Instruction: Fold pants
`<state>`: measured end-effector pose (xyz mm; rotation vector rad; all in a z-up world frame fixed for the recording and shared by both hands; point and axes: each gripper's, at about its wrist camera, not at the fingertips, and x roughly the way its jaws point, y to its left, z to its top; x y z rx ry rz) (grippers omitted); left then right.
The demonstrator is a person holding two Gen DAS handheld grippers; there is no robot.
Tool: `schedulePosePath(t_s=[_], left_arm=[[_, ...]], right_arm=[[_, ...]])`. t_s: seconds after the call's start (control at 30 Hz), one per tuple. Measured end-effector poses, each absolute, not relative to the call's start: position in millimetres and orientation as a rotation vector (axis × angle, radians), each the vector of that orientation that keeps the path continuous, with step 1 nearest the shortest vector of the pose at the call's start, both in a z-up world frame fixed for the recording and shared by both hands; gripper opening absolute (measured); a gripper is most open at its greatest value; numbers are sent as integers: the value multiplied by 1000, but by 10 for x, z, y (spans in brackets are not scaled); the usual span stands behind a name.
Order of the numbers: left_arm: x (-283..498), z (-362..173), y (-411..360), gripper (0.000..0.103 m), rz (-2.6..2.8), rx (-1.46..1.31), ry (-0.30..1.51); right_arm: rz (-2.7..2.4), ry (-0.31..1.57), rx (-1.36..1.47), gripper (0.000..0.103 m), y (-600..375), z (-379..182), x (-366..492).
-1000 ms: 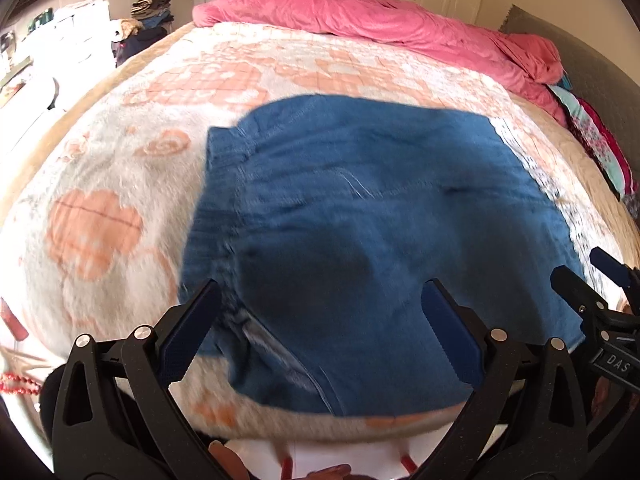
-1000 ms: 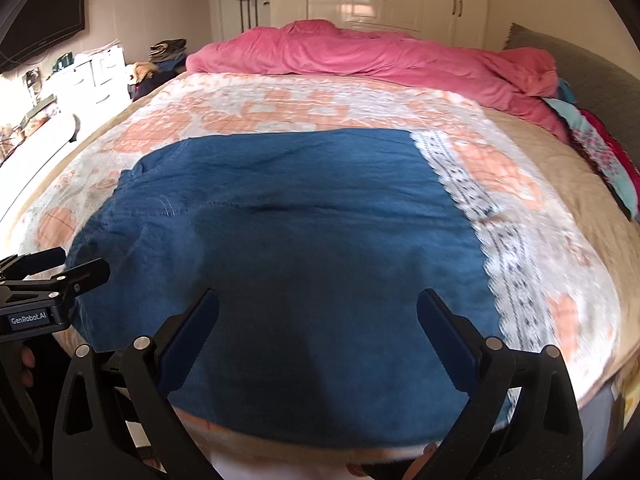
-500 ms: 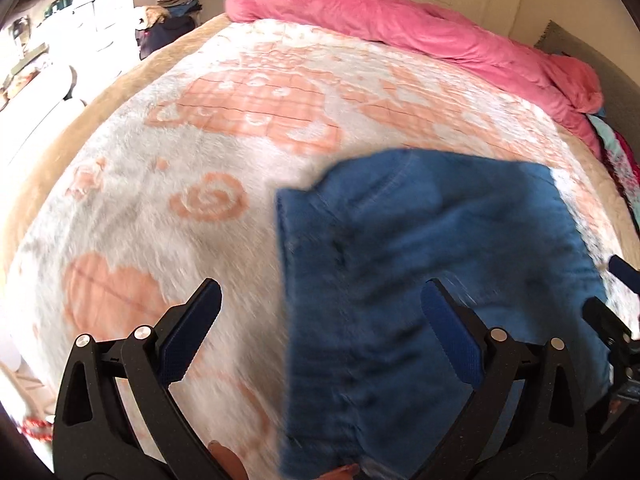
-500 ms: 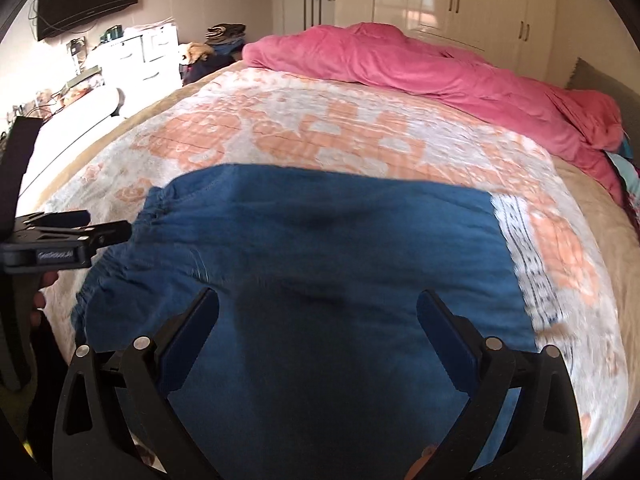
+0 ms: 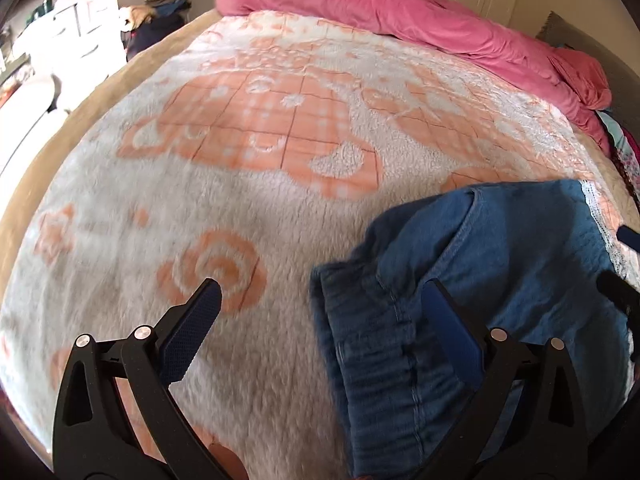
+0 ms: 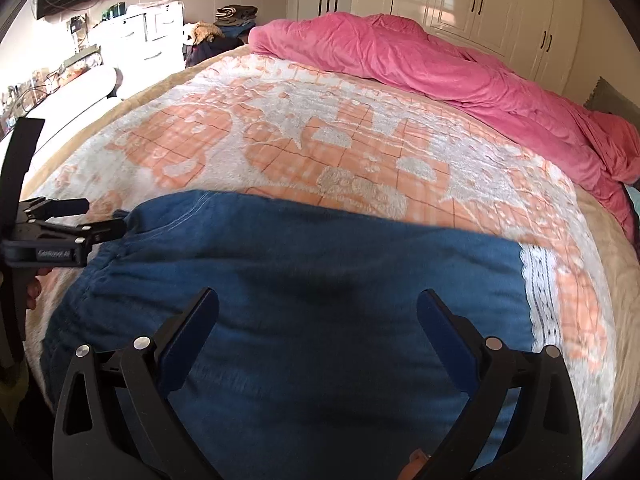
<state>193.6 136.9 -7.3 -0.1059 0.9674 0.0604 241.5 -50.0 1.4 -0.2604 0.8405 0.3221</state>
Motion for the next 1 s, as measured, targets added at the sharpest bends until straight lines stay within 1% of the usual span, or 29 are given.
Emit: schedulePosePath(t_s=[0.1, 0.13, 0.17, 0.2, 0.27, 0.3, 0.4, 0.43, 0.67, 0.93, 0.97, 1.0], left_arm=[[1998, -147, 1377, 94, 50, -94, 976], [2011, -164, 1379, 91, 43, -95, 976], [2029, -181, 1375, 84, 27, -95, 978], [2050, -197, 1368, 79, 9, -95, 983], [2096, -240, 1341, 62, -32, -99, 995], [2119, -273, 1328, 57, -55, -103, 1007], [2144, -310, 1281, 48, -69, -63, 1010], [2135, -295, 1272, 35, -87, -62, 1001], [2010, -137, 1282, 26, -113, -80, 933], [1798, 89, 1216, 26, -102, -47, 820], [1794, 99, 1211, 26, -104, -43, 819], [1786, 97, 1206, 26, -101, -39, 817]], right_arm=[[329, 864, -273, 99, -463, -45, 2585], [331, 867, -281, 99, -444, -67, 2639], [334, 865, -293, 99, -418, -89, 2694], [335, 866, -302, 99, -402, -104, 2731], [350, 881, -314, 99, -367, -157, 2833], [355, 887, -315, 99, -360, -176, 2871], [372, 904, -328, 99, -325, -251, 2990], [379, 907, -333, 99, -317, -267, 3022], [459, 907, -378, 99, -209, -318, 3243], [563, 862, -604, 97, 99, -384, 3310], [579, 875, -631, 94, 152, -421, 3316], [588, 882, -648, 88, 186, -450, 3318]])
